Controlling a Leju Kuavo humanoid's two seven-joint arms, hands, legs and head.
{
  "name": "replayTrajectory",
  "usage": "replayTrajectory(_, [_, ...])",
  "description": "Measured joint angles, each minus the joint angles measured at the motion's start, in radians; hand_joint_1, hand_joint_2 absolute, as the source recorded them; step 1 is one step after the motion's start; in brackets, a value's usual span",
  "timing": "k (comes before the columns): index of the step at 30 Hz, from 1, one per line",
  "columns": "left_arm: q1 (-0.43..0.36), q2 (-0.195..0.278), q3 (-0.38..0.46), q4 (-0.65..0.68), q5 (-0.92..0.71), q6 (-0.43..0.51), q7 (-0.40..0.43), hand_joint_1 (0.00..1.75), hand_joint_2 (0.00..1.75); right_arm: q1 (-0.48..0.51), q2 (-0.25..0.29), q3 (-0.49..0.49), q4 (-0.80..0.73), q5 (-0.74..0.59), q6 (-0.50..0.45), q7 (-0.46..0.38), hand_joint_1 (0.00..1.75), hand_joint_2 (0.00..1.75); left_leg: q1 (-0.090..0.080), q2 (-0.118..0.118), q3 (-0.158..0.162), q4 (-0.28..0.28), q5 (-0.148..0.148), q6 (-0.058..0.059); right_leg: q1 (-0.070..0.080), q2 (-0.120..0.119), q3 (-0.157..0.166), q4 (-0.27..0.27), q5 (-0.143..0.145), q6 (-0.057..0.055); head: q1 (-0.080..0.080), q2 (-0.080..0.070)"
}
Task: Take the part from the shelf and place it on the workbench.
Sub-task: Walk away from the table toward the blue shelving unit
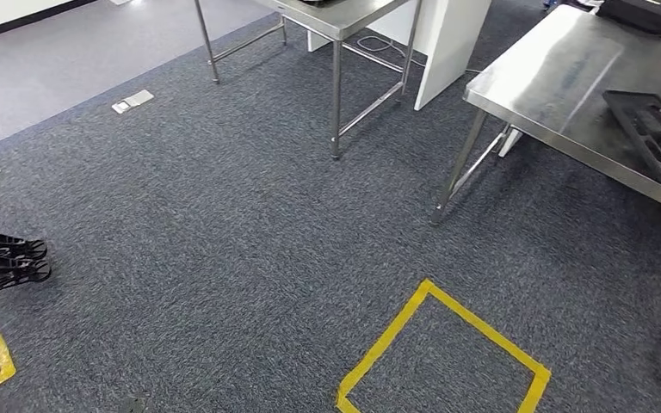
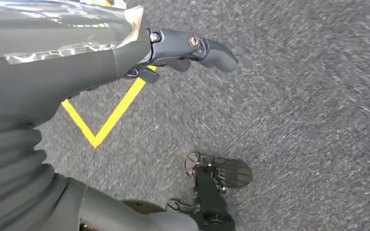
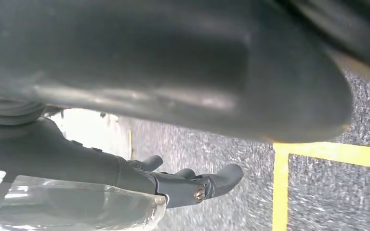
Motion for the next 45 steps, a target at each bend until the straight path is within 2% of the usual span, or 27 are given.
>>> replayTrajectory(1, [0.002,-0.001,-0.007,0.000,0.003,0.003,0.002,0.00,1.75,0.000,-0.001,0.000,0.000,0.002,0.000,0.000,0.00,0.00,-0.001,-0.015,-0.001,0.000,0.001,0.000,0.000,0.003,-0.011,0.016,0.004,0.005,0.000,0.000])
replayTrajectory(2, [0.004,-0.001,-0.012,0.000,0.007,0.006,0.004,0.00,1.75,0.000,-0.001,0.000,0.000,0.003,0.000,0.001,0.00,0.00,-0.002,-0.030,0.000,0.001,0.002,0.000,0.001,0.005,-0.003,-0.009,0.024,0.012,0.000,0.000])
replayTrajectory(4, [0.005,-0.002,-0.023,0.000,0.017,0.013,0.008,0.00,1.75,0.000,-0.003,0.000,0.000,0.007,-0.001,0.003,0.00,0.00,-0.003,-0.058,0.000,0.005,0.003,-0.003,-0.001,0.034,0.055,-0.147,0.089,0.024,0.001,0.000])
replayTrajectory(6, [0.005,-0.002,-0.035,0.000,0.023,0.016,0.011,0.00,1.75,0.001,-0.006,0.000,0.001,0.008,-0.001,0.005,0.00,0.00,-0.007,-0.083,-0.007,0.014,0.001,-0.011,-0.002,0.069,0.098,-0.257,0.131,0.018,0.001,0.000])
replayTrajectory(7, [0.005,-0.003,-0.039,0.000,0.023,0.017,0.012,0.00,1.75,0.001,-0.007,0.000,0.001,0.009,-0.001,0.005,0.00,0.00,-0.008,-0.093,-0.011,0.016,0.001,-0.018,-0.001,0.076,0.105,-0.278,0.137,0.010,0.001,0.000])
replayTrajectory(9, [0.009,-0.004,-0.045,-0.001,0.024,0.020,0.014,0.00,1.75,-0.003,-0.008,0.000,0.001,0.011,-0.001,0.006,0.00,0.00,-0.006,-0.109,-0.018,0.018,0.002,-0.031,0.001,0.057,0.109,-0.283,0.140,-0.006,0.000,0.000])
replayTrajectory(11, [0.013,-0.003,-0.048,-0.002,0.023,0.025,0.015,0.00,1.75,-0.004,-0.008,0.000,0.001,0.011,-0.001,0.006,0.00,0.00,-0.004,-0.073,-0.034,0.048,-0.017,-0.040,-0.002,0.035,0.114,-0.288,0.147,-0.018,-0.004,0.000])
replayTrajectory(13, [0.010,-0.003,-0.055,-0.002,0.015,0.030,0.016,0.00,1.75,0.000,-0.009,0.000,0.001,0.010,0.003,0.006,0.00,0.00,-0.003,-0.010,-0.086,0.154,-0.080,-0.051,-0.004,0.008,0.115,-0.290,0.148,-0.024,-0.014,0.000])
replayTrajectory(15, [0.005,-0.003,-0.066,-0.001,0.005,0.035,0.017,0.00,1.75,0.004,-0.010,-0.001,0.001,0.007,0.006,0.006,0.00,0.00,0.003,0.018,-0.151,0.282,-0.135,-0.063,-0.002,-0.023,0.114,-0.289,0.146,-0.026,-0.020,0.000])
replayTrajectory(16, [0.004,-0.002,-0.072,0.000,0.002,0.038,0.018,0.00,1.75,0.005,-0.011,-0.002,0.002,0.005,0.006,0.005,0.00,0.00,0.007,0.023,-0.166,0.309,-0.138,-0.067,-0.002,-0.038,0.114,-0.289,0.145,-0.027,-0.021,0.000])
replayTrajectory(18, [0.002,0.003,-0.084,0.006,0.003,0.045,0.019,0.00,1.75,0.004,-0.011,-0.004,0.002,0.006,0.005,0.004,0.00,0.00,0.012,0.037,-0.131,0.242,-0.089,-0.069,-0.003,-0.064,0.117,-0.289,0.142,-0.025,-0.021,0.000])
replayTrajectory(20, [-0.003,0.009,-0.096,0.013,0.014,0.054,0.017,0.00,1.75,0.003,-0.012,-0.006,0.002,0.013,0.004,0.003,0.00,0.00,0.012,0.080,-0.054,0.102,-0.030,-0.064,0.001,-0.086,0.122,-0.289,0.135,-0.016,-0.022,0.000])
replayTrajectory(22, [-0.008,0.011,-0.107,0.019,0.029,0.061,0.014,0.00,1.75,0.001,-0.014,-0.006,0.002,0.021,0.004,0.003,0.00,0.00,0.006,0.104,-0.018,0.035,-0.013,-0.051,0.005,-0.105,0.127,-0.288,0.126,-0.003,-0.019,0.000])
replayTrajectory(24, [-0.007,0.013,-0.113,0.024,0.038,0.062,0.013,0.00,1.75,-0.005,-0.016,-0.006,0.002,0.024,0.005,0.005,0.00,0.00,0.000,0.083,-0.020,0.033,-0.014,-0.036,0.006,-0.124,0.136,-0.291,0.120,0.009,-0.016,0.000])
replayTrajectory(25, [-0.003,0.014,-0.116,0.026,0.041,0.063,0.013,0.00,1.75,-0.008,-0.017,-0.006,0.001,0.025,0.007,0.005,0.00,0.00,0.000,0.071,-0.020,0.030,-0.012,-0.029,0.003,-0.121,0.138,-0.287,0.115,0.014,-0.016,0.000])
replayTrajectory(27, [0.003,0.014,-0.123,0.027,0.046,0.064,0.014,0.00,1.75,-0.010,-0.019,-0.007,0.001,0.027,0.010,0.005,0.00,0.00,0.003,0.047,-0.019,0.025,-0.004,-0.013,-0.001,-0.075,0.117,-0.231,0.080,0.013,-0.011,0.000])
replayTrajectory(29, [0.004,0.013,-0.132,0.027,0.050,0.064,0.015,0.00,1.75,-0.008,-0.021,-0.007,0.001,0.029,0.011,0.005,0.00,0.00,0.003,0.019,-0.021,0.024,0.000,-0.004,-0.004,-0.016,0.050,-0.094,0.018,0.004,-0.005,0.000])
replayTrajectory(31, [0.004,0.013,-0.139,0.028,0.052,0.064,0.018,0.00,1.75,-0.007,-0.021,-0.009,0.002,0.028,0.011,0.005,0.00,0.00,-0.001,-0.013,-0.022,0.024,0.000,-0.003,-0.002,0.001,-0.010,0.013,-0.011,0.006,-0.003,0.000])
replayTrajectory(32, [0.004,0.013,-0.142,0.028,0.053,0.065,0.020,0.00,1.75,-0.008,-0.021,-0.011,0.002,0.028,0.010,0.006,0.00,0.00,-0.002,-0.030,-0.021,0.025,0.000,-0.003,-0.002,0.003,-0.016,0.012,0.000,0.011,-0.003,0.000])
replayTrajectory(33, [0.004,0.013,-0.146,0.029,0.054,0.067,0.022,0.00,1.75,-0.009,-0.021,-0.013,0.002,0.028,0.010,0.006,0.00,0.00,-0.002,-0.047,-0.020,0.025,0.000,-0.003,-0.002,0.007,-0.002,-0.031,0.028,0.019,-0.002,0.000])
replayTrajectory(35, [0.002,0.014,-0.154,0.031,0.057,0.071,0.023,0.00,1.75,-0.010,-0.022,-0.017,0.002,0.029,0.010,0.008,0.00,0.00,-0.004,-0.078,-0.018,0.028,-0.001,-0.006,-0.003,0.043,0.053,-0.175,0.097,0.026,0.000,0.000])
replayTrajectory(37, [0.000,0.014,-0.160,0.032,0.060,0.075,0.024,0.00,1.75,-0.009,-0.023,-0.020,0.002,0.029,0.010,0.009,0.00,0.00,-0.007,-0.101,-0.020,0.031,-0.003,-0.013,-0.002,0.073,0.085,-0.259,0.134,0.016,0.002,0.000])
replayTrajectory(39, [0.000,0.014,-0.163,0.035,0.063,0.080,0.025,0.00,1.75,-0.012,-0.023,-0.022,0.003,0.031,0.009,0.009,0.00,0.00,-0.006,-0.117,-0.025,0.031,-0.002,-0.025,0.002,0.065,0.089,-0.268,0.140,-0.001,0.003,0.000])
replayTrajectory(40, [0.001,0.016,-0.166,0.036,0.066,0.084,0.026,0.00,1.75,-0.014,-0.023,-0.024,0.002,0.032,0.008,0.009,0.00,0.00,-0.005,-0.111,-0.028,0.034,-0.004,-0.030,0.002,0.057,0.092,-0.269,0.142,-0.008,0.002,0.000])
replayTrajectory(42, [-0.001,0.019,-0.178,0.038,0.075,0.092,0.029,0.00,1.75,-0.014,-0.024,-0.026,0.002,0.034,0.005,0.008,0.00,0.00,-0.005,-0.057,-0.050,0.080,-0.035,-0.040,0.000,0.039,0.098,-0.274,0.147,-0.022,-0.004,0.000])
replayTrajectory(44, [-0.006,0.022,-0.191,0.041,0.085,0.099,0.032,0.00,1.75,-0.012,-0.025,-0.031,0.003,0.030,0.002,0.006,0.00,0.00,-0.003,0.005,-0.107,0.201,-0.103,-0.050,0.002,0.021,0.098,-0.276,0.147,-0.030,-0.012,0.000])
replayTrajectory(45, [-0.008,0.023,-0.196,0.042,0.090,0.102,0.033,0.00,1.75,-0.011,-0.025,-0.033,0.003,0.027,0.000,0.006,0.00,0.00,0.000,0.017,-0.140,0.268,-0.132,-0.054,0.004,0.012,0.098,-0.276,0.146,-0.033,-0.013,0.000])
